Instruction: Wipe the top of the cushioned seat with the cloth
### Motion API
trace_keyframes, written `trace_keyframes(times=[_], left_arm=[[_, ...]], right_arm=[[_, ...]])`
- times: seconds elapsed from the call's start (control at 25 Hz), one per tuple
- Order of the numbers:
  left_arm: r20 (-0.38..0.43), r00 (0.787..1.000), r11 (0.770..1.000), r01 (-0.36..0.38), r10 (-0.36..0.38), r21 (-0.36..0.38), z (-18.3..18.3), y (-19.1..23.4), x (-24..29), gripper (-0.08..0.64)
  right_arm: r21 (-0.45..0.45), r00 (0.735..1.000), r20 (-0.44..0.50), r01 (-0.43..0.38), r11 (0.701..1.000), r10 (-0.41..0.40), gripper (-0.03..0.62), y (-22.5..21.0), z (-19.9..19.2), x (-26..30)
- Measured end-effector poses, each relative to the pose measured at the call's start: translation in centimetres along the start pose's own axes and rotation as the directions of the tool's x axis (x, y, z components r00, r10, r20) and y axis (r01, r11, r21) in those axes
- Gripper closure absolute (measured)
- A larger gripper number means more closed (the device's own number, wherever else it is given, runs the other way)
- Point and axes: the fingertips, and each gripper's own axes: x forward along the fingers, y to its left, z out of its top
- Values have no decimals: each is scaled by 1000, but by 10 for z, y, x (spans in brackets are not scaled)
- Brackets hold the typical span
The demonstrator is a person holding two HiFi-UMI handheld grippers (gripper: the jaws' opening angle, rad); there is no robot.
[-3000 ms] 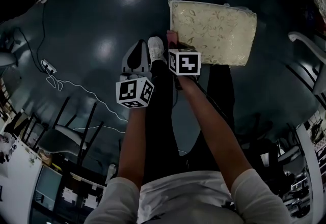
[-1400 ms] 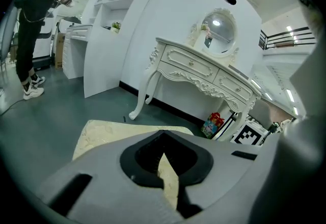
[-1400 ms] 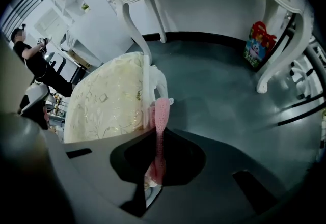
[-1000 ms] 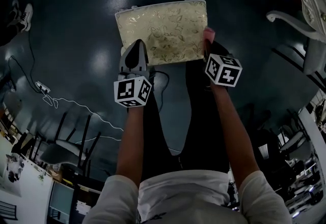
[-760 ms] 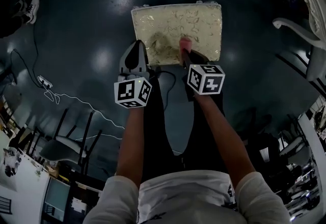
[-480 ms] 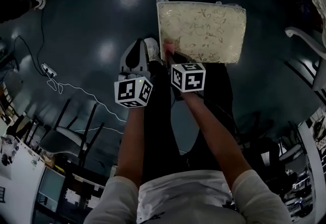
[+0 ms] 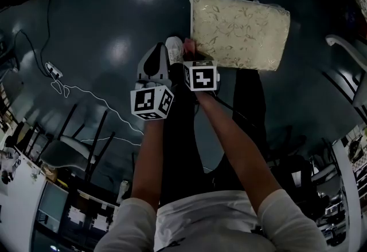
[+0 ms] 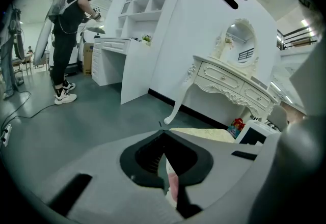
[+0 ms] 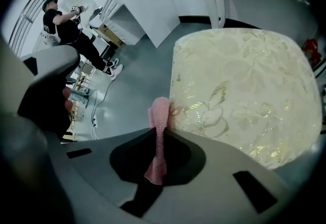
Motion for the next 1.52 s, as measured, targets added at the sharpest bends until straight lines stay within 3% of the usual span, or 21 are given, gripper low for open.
trace_keyframes(times=[0.36,0.6,0.88,1.08,1.32,1.52], left_arm=[[-5,999,999,51,-51,12,0,-48,19,552],[-26,995,995,95,-94,26,-12,-92,38,552],[-48,987,987,155,-153,46,-26,-149,63,552],[-57,981,980,189,-186,56,-32,-188,75,552],[-64,975,974,216,-212,67,-37,-221,81,552],[-50,977,977,208,-206,50,-36,-232,82,552]], right_arm=[[57,998,61,11,998,-15,571,-50,0,-43],[109,990,98,89,990,-100,571,-135,-5,-83],[230,969,139,168,959,-203,571,-226,-15,-124],[228,959,152,202,952,-240,571,-258,-19,-141],[203,927,168,301,932,-336,571,-312,-25,-162],[218,961,148,200,955,-234,571,-337,-30,-147]])
